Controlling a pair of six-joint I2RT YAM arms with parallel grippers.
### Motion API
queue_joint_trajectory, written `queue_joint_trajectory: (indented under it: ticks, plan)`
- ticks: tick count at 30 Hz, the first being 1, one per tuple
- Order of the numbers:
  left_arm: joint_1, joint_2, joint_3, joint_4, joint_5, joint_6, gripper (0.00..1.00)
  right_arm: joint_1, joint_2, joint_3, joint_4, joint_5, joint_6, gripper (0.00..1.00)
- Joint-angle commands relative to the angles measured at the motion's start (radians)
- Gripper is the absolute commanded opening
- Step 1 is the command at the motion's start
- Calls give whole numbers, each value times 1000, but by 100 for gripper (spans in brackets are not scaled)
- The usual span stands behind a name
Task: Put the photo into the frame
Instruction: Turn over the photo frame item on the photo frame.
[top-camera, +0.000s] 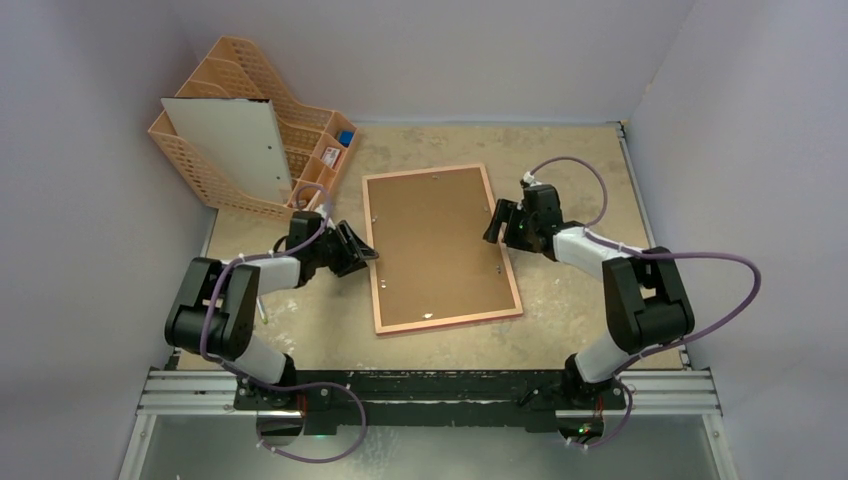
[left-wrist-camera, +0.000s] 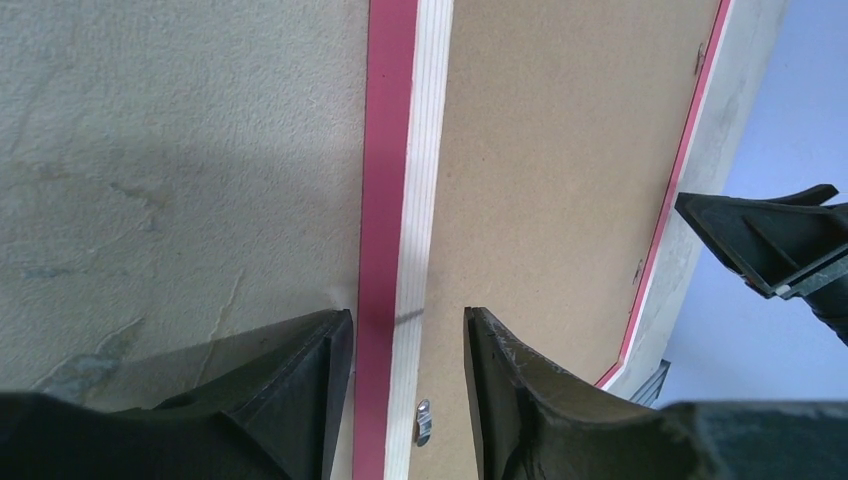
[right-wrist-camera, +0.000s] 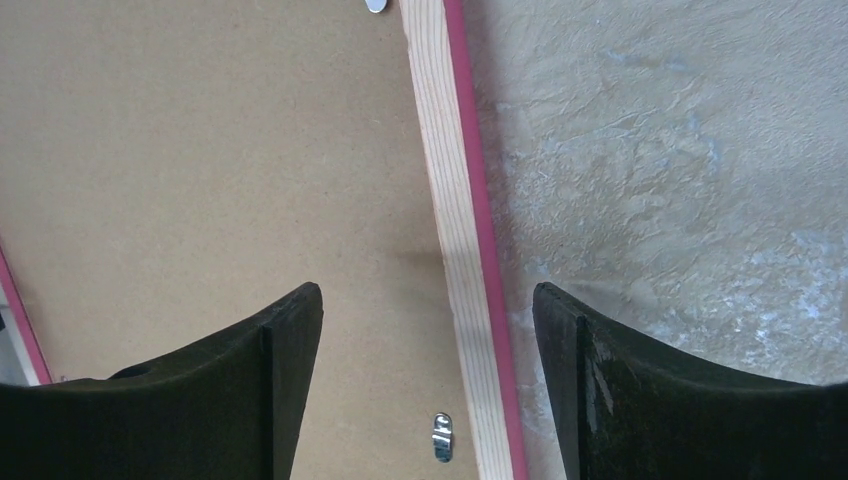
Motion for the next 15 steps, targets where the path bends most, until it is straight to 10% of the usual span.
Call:
queue_joint_trajectory:
  ticks: [1, 10, 15]
  plan:
    - [-9, 42, 18, 25, 50, 41, 46, -3, 16, 13, 47, -37, -24, 77]
    - [-78, 94, 55, 2, 54, 66, 30, -2, -55, -89, 56, -106, 49, 64]
    - [-135, 71, 46, -26, -23, 56, 27, -2, -144, -111, -7, 64, 112, 74]
